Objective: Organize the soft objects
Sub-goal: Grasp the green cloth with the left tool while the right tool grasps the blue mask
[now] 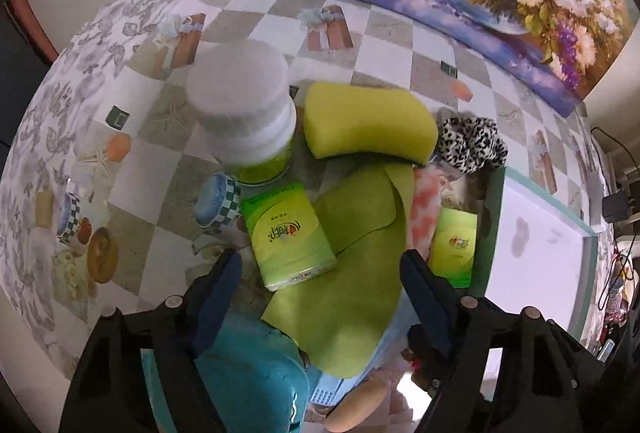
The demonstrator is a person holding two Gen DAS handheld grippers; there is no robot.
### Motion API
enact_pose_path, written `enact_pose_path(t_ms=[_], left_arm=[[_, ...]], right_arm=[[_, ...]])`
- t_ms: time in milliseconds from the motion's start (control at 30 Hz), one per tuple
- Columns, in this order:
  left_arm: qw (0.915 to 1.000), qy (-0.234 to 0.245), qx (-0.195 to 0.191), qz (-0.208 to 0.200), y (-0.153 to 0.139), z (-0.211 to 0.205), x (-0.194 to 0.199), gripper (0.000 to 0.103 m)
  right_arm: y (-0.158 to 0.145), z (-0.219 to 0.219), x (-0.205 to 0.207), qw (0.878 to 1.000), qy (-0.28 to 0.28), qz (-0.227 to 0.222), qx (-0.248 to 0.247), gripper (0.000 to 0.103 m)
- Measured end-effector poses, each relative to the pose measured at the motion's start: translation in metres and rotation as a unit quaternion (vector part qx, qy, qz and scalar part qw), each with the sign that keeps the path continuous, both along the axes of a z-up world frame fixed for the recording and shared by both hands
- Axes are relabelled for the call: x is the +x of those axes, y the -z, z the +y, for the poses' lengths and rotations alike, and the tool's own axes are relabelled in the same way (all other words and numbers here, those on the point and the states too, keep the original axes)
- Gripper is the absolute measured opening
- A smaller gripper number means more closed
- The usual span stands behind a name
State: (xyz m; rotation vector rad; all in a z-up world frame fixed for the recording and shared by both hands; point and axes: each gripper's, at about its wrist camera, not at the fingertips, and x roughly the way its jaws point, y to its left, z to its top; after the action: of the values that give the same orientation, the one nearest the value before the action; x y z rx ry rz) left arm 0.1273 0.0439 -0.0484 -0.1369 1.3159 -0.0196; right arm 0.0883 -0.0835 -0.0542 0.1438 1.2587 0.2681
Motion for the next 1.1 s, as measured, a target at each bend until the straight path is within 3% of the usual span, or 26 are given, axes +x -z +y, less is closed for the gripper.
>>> enact_pose_path(t_ms=[300,467,533,667,833,900,1100], left_arm=[[1.0,-0.003,-0.006,-0.004,0.0,0.002,0.002,0.082],[1.0,-0.004,-0.008,-0.002,0.002,0.002,0.002,0.082],[0.9999,-0.001,-0.012,-0.004,0.001,0.0,0.002,0.082],[0.9999,0.008,-0.006,-0.008,0.0,-0.007,0.002,0.08],[0.9997,0.021,-0.007,-0.002,0.005,-0.016,0.003,0.061],[0.9997,0.021,-0.009,0.001,0.008,-0.018,0.003,0.041],[0.9998,0.013,-0.016,-0.002,0.012,-0.015,0.002,0.013]], right_arm=[[0.019,0.013,0.006,0.999,-0.025,0.016,0.036,0.052],[0.025,0.018,0.008,0.998,-0.034,0.025,0.047,0.031],[0.026,0.017,0.007,0.998,-0.032,0.024,0.047,0.017],[0.024,0.009,0.006,0.998,-0.024,0.022,0.058,0.01],[0.021,0.005,0.005,0.998,-0.025,0.019,0.063,0.009],[0.02,0.002,0.004,0.997,-0.022,0.018,0.066,0.009],[0.017,-0.005,0.002,0.997,-0.017,0.018,0.069,0.009]])
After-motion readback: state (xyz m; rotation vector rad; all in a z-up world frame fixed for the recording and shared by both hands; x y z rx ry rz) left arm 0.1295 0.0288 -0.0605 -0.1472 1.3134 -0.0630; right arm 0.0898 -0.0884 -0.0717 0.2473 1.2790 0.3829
